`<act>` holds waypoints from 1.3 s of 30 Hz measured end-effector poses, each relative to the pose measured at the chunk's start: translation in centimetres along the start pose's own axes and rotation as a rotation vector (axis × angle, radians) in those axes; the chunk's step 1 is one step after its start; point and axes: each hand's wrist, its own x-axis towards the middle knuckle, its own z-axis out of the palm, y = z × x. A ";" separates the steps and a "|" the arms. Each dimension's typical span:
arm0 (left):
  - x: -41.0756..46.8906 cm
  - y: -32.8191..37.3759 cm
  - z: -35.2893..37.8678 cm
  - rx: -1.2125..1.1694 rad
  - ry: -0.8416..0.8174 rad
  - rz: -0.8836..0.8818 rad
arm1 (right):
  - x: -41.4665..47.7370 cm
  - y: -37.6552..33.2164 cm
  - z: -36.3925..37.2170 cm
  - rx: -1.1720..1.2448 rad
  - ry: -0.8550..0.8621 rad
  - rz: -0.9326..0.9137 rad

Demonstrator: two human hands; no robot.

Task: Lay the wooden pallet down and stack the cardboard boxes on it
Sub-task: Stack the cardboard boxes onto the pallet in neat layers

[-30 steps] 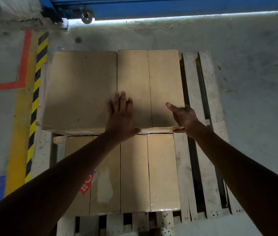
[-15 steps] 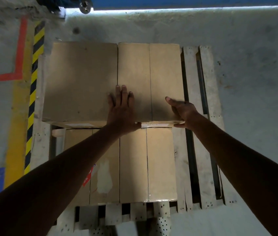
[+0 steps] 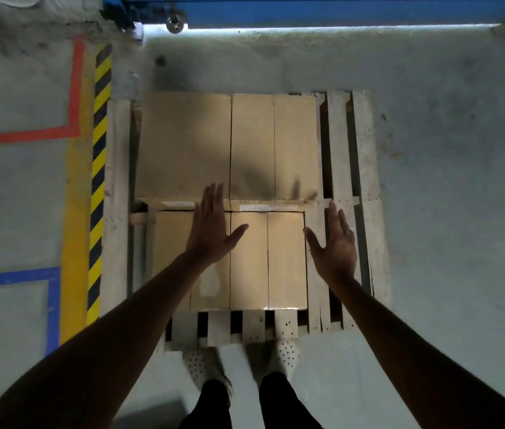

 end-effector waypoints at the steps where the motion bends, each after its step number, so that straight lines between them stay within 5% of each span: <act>1: -1.8 0.0 -0.8 -0.012 0.000 -0.018 | -1.8 -0.9 -0.8 -0.020 0.012 -0.028; 20: -27.6 1.9 -13.3 -0.187 0.174 -0.246 | -22.7 -14.7 -10.1 0.111 -0.026 -0.196; 39: -55.5 -0.9 -4.8 -0.366 0.429 -1.046 | -33.5 -10.5 -5.7 -0.034 -0.605 -0.394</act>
